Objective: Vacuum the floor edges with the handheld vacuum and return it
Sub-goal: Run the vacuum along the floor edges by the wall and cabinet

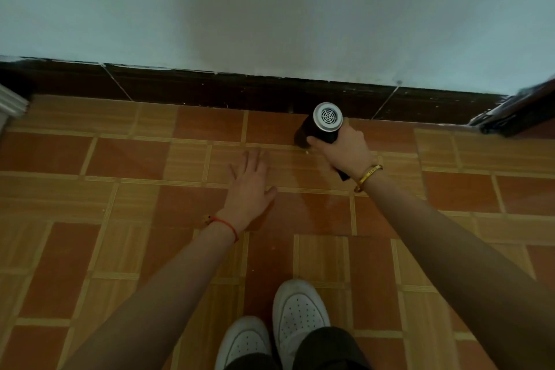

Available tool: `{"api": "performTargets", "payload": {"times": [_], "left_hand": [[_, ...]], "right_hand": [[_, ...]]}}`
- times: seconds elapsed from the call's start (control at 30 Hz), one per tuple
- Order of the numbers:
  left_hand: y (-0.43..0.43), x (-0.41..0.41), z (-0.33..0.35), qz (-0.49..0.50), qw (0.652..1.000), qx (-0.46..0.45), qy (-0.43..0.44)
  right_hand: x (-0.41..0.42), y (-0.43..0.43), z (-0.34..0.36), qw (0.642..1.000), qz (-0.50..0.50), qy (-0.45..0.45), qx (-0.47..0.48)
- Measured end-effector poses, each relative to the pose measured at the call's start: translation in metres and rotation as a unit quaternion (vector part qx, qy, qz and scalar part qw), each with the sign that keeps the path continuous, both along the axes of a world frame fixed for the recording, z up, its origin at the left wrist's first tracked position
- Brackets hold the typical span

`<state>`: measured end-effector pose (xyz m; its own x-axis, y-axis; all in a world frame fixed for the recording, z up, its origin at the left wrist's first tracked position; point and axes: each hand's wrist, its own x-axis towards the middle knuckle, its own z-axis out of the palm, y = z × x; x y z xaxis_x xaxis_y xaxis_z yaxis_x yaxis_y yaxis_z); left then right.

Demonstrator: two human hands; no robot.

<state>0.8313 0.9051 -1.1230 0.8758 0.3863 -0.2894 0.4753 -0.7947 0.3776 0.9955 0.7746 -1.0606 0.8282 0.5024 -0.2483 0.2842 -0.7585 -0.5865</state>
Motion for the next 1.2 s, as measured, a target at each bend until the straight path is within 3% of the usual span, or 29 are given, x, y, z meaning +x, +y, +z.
{"api": "performTargets", "payload": {"times": [0.4,0.73,0.93,1.07,1.2], "left_hand": [[0.008,0.004,-0.01,-0.001,1.0,-0.004,0.008],[0.021,-0.01,-0.016,0.015,1.0,-0.003,0.008],[0.016,-0.008,-0.011,0.005,1.0,-0.003,0.013],[0.007,-0.001,-0.009,-0.011,1.0,0.0,0.01],[-0.002,0.005,-0.008,-0.028,1.0,0.005,0.009]], "right_hand": [[0.03,0.0,-0.002,0.996,-0.07,-0.039,-0.025],[0.019,0.006,0.004,0.997,0.068,0.041,-0.022],[0.015,-0.012,0.007,0.997,0.025,-0.016,-0.074],[0.013,-0.025,0.006,0.995,0.065,0.014,-0.073],[0.013,-0.038,0.005,0.997,0.033,-0.016,-0.061]]}}
